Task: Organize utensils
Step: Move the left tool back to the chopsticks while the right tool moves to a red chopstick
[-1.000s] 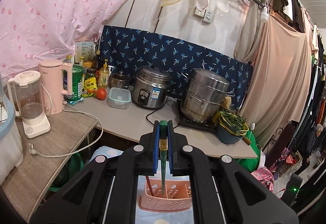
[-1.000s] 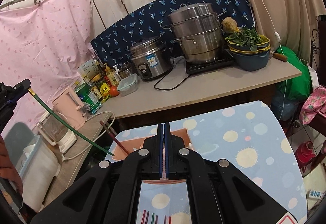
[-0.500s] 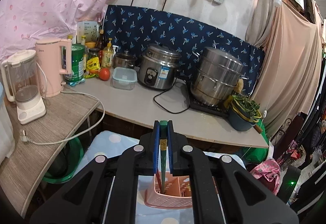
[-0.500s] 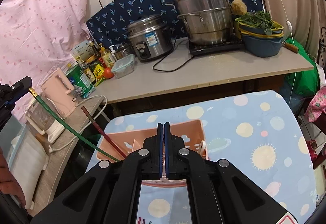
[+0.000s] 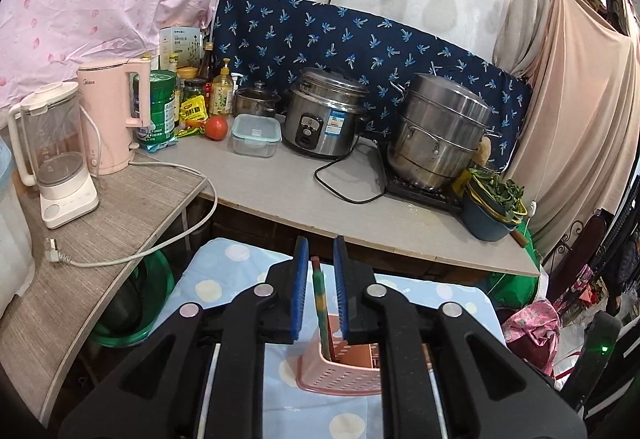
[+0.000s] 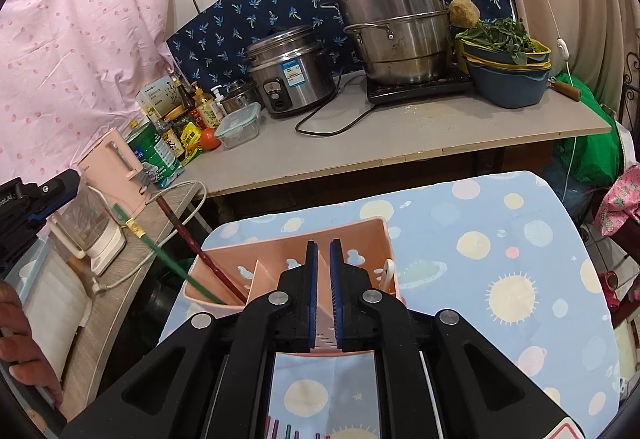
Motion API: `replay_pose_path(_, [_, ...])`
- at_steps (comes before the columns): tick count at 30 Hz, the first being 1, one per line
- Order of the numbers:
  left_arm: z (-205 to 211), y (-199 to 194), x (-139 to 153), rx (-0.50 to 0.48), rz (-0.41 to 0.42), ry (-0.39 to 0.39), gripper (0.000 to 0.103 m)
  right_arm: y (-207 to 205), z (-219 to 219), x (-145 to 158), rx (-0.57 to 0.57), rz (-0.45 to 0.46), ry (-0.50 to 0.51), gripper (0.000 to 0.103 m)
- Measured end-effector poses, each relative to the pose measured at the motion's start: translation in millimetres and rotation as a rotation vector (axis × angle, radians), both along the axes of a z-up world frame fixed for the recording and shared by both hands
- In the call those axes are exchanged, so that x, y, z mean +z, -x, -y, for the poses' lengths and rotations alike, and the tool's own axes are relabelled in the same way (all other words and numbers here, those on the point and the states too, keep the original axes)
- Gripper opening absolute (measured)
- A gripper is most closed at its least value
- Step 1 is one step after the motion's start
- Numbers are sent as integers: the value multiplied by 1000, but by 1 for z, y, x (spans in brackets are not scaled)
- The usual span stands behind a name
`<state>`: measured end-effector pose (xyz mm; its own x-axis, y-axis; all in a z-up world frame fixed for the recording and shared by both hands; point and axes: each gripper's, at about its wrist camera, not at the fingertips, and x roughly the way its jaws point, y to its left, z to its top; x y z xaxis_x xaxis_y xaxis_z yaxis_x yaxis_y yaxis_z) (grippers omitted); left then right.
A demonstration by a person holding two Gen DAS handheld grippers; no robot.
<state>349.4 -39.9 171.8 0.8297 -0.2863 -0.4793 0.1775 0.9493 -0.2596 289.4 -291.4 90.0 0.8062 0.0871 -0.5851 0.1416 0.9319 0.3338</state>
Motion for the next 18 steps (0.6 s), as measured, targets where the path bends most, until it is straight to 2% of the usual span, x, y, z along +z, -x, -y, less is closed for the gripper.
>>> replay_pose_path(3, [-1, 7, -1, -3, -3, -5, 14, 13, -1, 3, 6, 6, -7, 17])
replay_pose_path(9, [-1, 29, -8, -14, -15, -37, 14, 46, -6, 5, 9, 12, 15, 17])
replay_pose_path(18, [-11, 76, -41, -34, -78, -58, 18, 107, -14, -23, 29, -53, -7, 18])
